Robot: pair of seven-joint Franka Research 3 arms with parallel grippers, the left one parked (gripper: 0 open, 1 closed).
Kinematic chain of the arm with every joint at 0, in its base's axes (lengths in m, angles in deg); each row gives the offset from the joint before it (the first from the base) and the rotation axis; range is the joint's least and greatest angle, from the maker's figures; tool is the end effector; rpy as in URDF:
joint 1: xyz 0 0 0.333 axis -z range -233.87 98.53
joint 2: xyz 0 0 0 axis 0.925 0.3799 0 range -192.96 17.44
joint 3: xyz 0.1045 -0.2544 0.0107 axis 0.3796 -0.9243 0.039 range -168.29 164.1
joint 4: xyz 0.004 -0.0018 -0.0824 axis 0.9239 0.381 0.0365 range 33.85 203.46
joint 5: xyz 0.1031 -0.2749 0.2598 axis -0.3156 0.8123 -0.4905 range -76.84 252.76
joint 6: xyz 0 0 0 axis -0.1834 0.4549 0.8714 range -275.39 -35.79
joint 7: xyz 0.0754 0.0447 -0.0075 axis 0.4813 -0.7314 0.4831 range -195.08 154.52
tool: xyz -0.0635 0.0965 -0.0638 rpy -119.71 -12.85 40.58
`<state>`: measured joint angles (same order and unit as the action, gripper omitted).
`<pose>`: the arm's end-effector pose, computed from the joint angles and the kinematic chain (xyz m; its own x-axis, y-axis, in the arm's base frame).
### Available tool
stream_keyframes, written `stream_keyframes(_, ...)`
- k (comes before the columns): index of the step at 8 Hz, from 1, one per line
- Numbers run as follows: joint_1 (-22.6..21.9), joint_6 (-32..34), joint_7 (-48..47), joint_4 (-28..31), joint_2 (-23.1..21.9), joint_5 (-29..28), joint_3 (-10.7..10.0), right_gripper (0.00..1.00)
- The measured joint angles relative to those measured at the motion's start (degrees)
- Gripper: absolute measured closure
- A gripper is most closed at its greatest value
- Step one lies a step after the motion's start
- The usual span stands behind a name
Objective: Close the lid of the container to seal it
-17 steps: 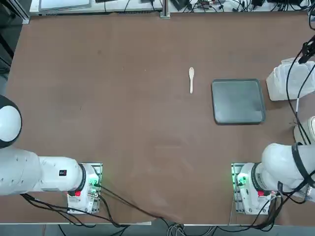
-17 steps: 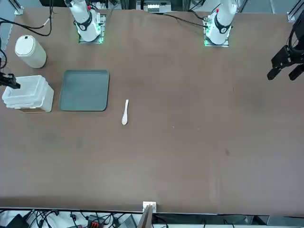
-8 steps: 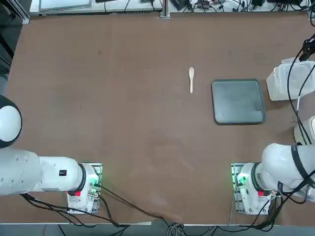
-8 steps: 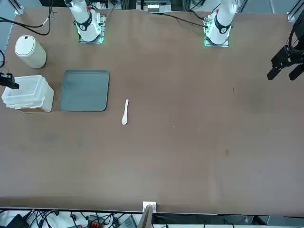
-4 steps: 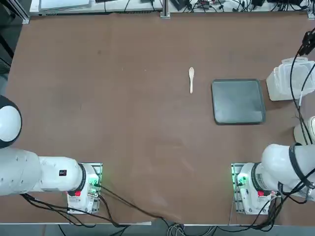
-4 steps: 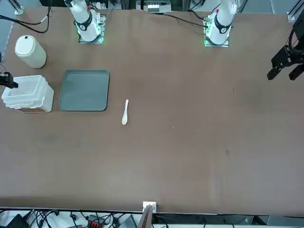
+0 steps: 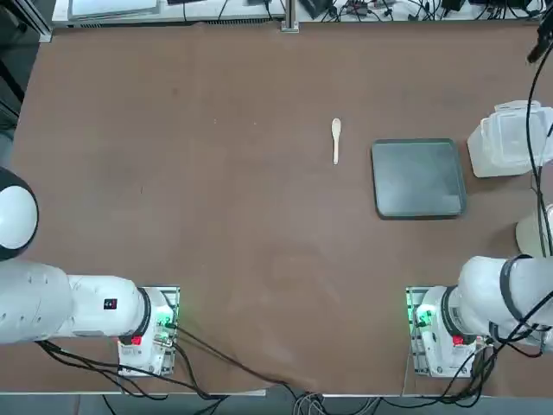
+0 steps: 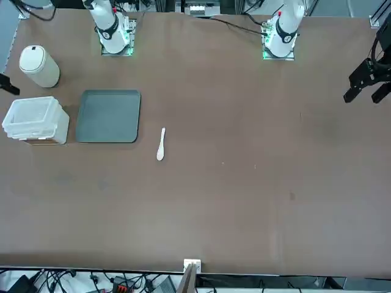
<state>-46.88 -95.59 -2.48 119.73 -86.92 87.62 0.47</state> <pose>0.5148 -0.1689 0.5230 0.9905 -0.0039 -0.1374 -0.0110 -0.9986 -0.0508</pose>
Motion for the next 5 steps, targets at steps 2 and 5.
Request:
stream_keyframes(2,-6.0,5.7,-13.2,-3.7,-2.9,-0.3,0.3,0.00)
stream_keyframes(5,-11.3,10.7,-23.2,-9.3,-3.6,-2.5,0.5,0.00)
